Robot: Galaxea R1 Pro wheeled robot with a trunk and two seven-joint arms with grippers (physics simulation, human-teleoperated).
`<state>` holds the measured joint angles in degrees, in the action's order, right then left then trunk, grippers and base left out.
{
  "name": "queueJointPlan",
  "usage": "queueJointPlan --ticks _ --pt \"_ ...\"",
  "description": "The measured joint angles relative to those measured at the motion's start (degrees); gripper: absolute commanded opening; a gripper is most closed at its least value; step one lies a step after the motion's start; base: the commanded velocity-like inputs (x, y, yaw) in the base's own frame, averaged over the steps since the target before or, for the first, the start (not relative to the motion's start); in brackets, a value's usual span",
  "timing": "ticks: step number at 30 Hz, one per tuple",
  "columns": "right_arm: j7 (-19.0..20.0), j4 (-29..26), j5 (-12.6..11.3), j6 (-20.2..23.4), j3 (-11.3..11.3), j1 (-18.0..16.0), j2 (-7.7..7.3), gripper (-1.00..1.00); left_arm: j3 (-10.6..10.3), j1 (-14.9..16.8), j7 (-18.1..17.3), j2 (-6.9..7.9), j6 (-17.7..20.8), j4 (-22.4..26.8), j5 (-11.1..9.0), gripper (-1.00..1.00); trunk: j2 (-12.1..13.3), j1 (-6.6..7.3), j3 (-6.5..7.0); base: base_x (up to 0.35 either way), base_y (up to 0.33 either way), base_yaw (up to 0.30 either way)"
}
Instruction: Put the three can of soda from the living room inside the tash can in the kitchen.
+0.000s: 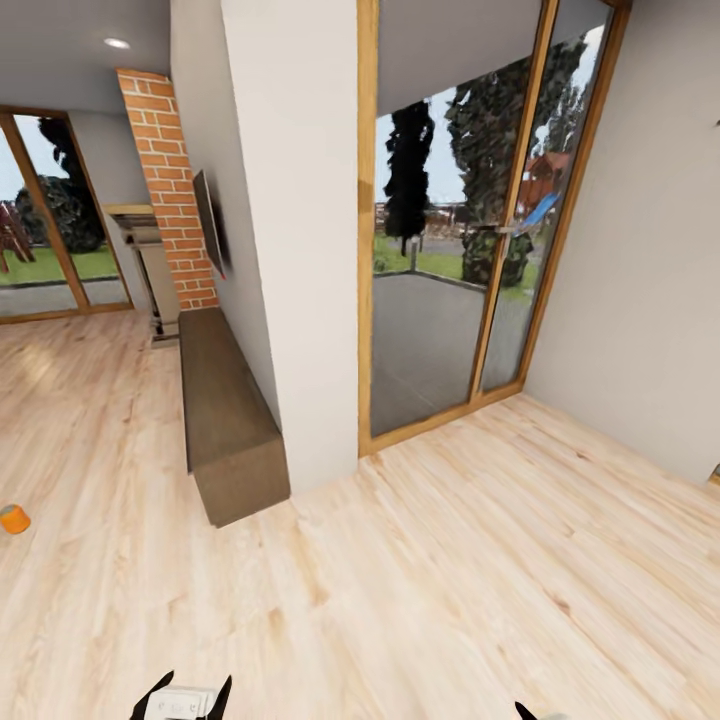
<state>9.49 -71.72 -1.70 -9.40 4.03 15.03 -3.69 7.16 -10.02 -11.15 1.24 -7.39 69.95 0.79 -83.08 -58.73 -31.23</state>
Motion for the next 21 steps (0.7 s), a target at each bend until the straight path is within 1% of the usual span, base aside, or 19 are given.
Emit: queueJointPlan --ticks 15,21 --pt "0.0 0.01 -0.06 0.0 -0.01 0.0 0.0 1.0 -0.12 0.0 -0.01 0.04 -0.01 0.01 0.0 1.0 0.0 0.0 0.0 -0.313 0.075 0.246" --pt "0.0 0.07 -0.06 0.0 -0.02 0.0 0.0 1.0 -0.15 0.0 0.01 0.01 0.0 0.01 0.0 1.0 0.0 0.0 0.0 -0.319 0.029 0.236"
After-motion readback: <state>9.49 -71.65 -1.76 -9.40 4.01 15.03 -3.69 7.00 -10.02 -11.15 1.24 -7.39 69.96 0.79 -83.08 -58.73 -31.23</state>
